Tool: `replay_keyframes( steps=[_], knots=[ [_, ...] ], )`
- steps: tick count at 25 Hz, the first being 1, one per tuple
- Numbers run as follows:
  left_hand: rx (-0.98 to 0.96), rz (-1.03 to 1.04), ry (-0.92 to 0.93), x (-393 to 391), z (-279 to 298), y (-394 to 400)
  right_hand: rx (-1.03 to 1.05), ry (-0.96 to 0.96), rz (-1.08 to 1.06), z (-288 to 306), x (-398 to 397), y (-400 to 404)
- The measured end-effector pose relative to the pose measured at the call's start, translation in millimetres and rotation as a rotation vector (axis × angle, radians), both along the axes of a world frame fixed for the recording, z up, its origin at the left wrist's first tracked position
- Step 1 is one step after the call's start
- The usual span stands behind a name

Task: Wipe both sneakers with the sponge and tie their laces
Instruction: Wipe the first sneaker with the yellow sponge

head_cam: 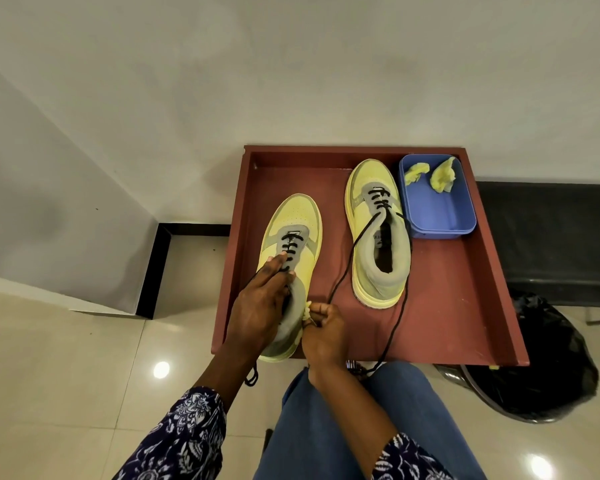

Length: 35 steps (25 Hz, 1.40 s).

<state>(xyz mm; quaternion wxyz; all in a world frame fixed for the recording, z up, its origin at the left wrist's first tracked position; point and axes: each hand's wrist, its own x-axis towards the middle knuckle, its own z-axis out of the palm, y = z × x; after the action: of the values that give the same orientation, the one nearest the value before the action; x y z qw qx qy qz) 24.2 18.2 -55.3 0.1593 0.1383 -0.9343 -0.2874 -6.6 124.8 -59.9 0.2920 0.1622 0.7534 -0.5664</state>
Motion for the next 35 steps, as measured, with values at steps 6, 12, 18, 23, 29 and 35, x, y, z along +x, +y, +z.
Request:
replay_keyframes(
  steps=[6,12,18,23,29,35],
  knots=[
    [-0.002,-0.006,0.005,-1.0,0.5,-1.3,-0.039,-0.068,-0.055,-4.2,-31.0,-14.8],
    [0.023,0.007,0.025,-0.7,3.3,-0.8,-0.015,0.034,-0.151,0.7,-83.0,-40.9],
    [0.037,0.007,0.028,-1.6,-2.4,-3.6,0.033,0.129,-0.022,6.5,-101.1,-47.6],
    [-0.016,0.015,0.031,-1.9,-2.4,-2.9,-0.006,0.104,0.017,5.7,-72.4,-34.3],
    [0.014,0.019,0.015,-2.3,-3.1,-2.4,0.055,0.066,0.098,2.7,-18.7,-7.4],
    [0.022,0.035,0.017,-2.3,-1.0,0.4,0.003,0.000,0.110,5.8,11.3,4.6]
  ],
)
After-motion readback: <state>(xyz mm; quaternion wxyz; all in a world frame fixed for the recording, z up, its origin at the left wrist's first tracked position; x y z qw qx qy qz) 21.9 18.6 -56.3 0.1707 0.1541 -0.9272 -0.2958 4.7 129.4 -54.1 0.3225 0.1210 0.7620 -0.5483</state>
